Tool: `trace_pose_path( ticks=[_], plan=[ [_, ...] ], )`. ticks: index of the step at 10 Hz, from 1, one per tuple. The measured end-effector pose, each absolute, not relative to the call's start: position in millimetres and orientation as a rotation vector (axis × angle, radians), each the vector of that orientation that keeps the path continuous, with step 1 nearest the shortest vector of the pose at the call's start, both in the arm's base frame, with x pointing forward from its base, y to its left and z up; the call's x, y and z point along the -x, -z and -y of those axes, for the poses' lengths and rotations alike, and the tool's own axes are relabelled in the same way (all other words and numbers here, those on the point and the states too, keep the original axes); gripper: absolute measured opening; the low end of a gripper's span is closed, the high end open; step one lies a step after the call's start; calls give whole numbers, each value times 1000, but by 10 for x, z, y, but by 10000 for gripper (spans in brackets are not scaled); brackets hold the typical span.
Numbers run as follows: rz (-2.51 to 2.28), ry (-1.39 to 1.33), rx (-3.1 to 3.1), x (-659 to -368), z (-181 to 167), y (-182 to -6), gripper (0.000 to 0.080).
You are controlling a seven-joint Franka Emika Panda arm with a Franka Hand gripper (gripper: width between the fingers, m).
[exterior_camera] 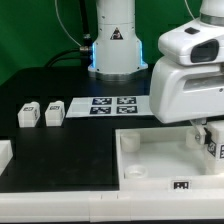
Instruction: Assemble one leg
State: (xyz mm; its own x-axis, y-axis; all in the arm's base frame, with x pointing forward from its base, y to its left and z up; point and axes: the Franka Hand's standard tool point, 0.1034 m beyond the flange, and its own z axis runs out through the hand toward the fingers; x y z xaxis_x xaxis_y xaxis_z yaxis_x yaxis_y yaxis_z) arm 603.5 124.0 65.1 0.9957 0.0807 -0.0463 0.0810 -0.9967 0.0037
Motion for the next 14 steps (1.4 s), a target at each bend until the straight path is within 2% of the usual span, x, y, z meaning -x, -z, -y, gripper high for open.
trace_pose_path(
  ticks=[1,5,11,14],
  plan=[
    [142,74,-3131,-6033,-1240,-644,291],
    [1365,100,-2923,-6089,-1277,-643,291],
    [2252,189,-2350,-6132,-1283,-650,291],
    [2696,148,-1938,-6296,-1311,-649,292]
  ],
)
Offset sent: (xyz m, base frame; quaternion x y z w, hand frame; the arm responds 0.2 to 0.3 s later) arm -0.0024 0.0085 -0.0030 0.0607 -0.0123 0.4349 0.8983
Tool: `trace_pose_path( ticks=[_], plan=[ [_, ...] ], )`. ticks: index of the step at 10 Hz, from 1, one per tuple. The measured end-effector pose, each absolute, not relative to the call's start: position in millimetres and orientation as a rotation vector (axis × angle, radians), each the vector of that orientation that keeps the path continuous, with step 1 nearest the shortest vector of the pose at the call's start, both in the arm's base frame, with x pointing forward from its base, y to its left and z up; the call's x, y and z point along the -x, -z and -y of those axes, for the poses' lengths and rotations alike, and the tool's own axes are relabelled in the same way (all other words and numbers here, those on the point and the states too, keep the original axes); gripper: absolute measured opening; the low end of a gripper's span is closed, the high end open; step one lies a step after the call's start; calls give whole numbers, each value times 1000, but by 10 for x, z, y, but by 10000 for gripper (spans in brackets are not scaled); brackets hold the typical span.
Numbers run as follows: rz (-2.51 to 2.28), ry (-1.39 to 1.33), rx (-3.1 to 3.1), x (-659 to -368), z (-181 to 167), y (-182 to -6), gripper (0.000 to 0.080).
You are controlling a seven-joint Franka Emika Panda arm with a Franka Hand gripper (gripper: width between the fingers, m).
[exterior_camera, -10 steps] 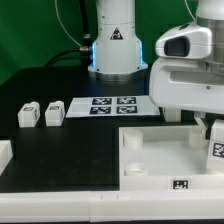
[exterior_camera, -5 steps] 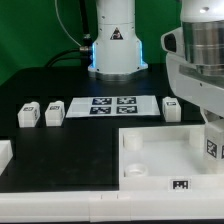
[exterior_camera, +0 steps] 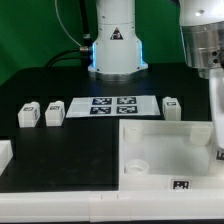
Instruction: Assemble one leg
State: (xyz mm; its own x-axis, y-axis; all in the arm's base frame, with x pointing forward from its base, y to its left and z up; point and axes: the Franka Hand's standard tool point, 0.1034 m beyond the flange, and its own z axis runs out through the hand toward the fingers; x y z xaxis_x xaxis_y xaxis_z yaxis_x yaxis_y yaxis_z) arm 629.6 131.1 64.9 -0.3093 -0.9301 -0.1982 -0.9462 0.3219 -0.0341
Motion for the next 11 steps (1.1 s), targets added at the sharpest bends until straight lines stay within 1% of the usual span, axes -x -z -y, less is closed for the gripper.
trace_pose_path(
  ticks=[2,5,6,7,8,9,11],
  plan=[
    [-2503,-105,1593,-6312,-1249,-658,295],
    [-2485,-88,1626,-6311,-1244,-655,295],
    [-2484,-88,1628,-6310,-1246,-655,468],
    [-2481,-88,1631,-6309,-1256,-661,468],
    [-2469,-90,1638,-6308,-1291,-708,613],
    [-2450,-87,1649,-6311,-1295,-794,641],
    [-2438,-86,1618,-6345,-1272,-971,648]
  ],
)
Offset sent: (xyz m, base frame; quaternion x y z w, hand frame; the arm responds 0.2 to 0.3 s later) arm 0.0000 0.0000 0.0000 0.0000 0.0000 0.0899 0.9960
